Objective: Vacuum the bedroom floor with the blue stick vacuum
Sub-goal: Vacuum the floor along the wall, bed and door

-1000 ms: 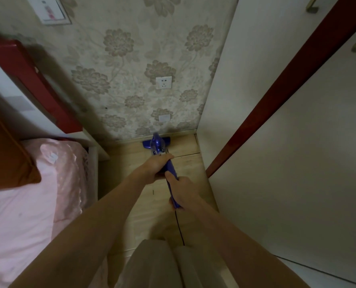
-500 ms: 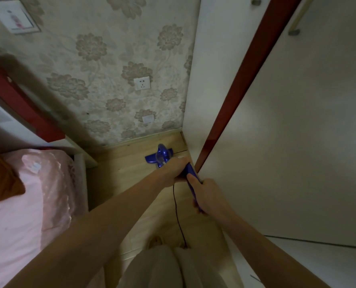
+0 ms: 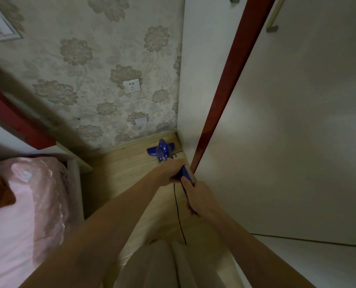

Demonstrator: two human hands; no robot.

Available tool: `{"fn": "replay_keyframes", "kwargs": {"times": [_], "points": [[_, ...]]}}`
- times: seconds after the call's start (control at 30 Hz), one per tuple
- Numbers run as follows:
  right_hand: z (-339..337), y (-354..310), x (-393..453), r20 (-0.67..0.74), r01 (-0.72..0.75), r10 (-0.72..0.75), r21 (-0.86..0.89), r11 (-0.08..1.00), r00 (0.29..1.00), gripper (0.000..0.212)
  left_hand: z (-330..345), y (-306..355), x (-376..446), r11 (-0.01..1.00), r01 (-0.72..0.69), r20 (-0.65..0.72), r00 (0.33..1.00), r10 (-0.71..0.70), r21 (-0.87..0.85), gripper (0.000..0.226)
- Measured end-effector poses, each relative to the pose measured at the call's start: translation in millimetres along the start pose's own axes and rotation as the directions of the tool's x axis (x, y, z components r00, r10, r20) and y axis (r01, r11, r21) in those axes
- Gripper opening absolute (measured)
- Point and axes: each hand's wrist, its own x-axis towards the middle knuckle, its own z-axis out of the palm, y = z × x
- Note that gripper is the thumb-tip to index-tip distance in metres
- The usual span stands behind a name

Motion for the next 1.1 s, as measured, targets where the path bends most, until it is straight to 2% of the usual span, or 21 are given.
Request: {"fn": "replay_keyframes", "kwargs": {"times": [0.13,0.3,0.63,0.73,0.83,0.93,1.0,1.1], "points": [[2.4,14.7,6.8,0.023,-0.01,0.01,-0.002,1.0,1.0,0.042,6.6,-9.5,8.6,0.999,0.017,-0.026,1.0,-0.016,0.034,0.012],[-15.8,0.6,5.2,0.079,0.005,-0.005,0.001,1.0,0.997,0.04,4.7,2.6,11.7,1.0,0.025,0.003,1.0,-0.025,-0.012,0.013],[-23.9,-20.5,56.6,0.039,0.022,-0.021,-0.029,0.999,0.999,0.039,1.6,34.9,46.1,0.996,0.008,-0.072,0.997,-0.014,-0.091,0.012],[-28.2,-15.9,65.7,0.034,0.02,-0.02,-0.017,1.0,0.999,0.039,7.6,34.1,58.6,0.993,0.002,-0.098,0.995,-0.014,-0.12,0.041],[-43.0,-15.0,71.7,0.024,0.008,-0.006,-0.072,0.997,1.0,0.044,18.1,39.3,62.9,0.993,0.005,-0.104,0.994,-0.017,-0.117,0.037],[-55.8,-15.1,74.1,-0.008,0.025,-0.026,-0.132,0.991,1.0,0.047,27.7,44.4,72.4,0.994,-0.018,-0.147,0.989,0.003,-0.104,0.058],[-59.9,-14.7,74.3,-0.017,0.027,-0.03,-0.151,0.988,0.999,0.049,32.0,45.2,76.9,0.993,-0.032,-0.172,0.985,0.011,-0.117,0.062],[-62.8,-14.2,74.3,-0.009,0.025,-0.027,-0.17,0.985,1.0,0.052,34.4,47.6,77.7,0.992,-0.014,-0.137,0.991,-0.003,-0.124,0.045]]}}
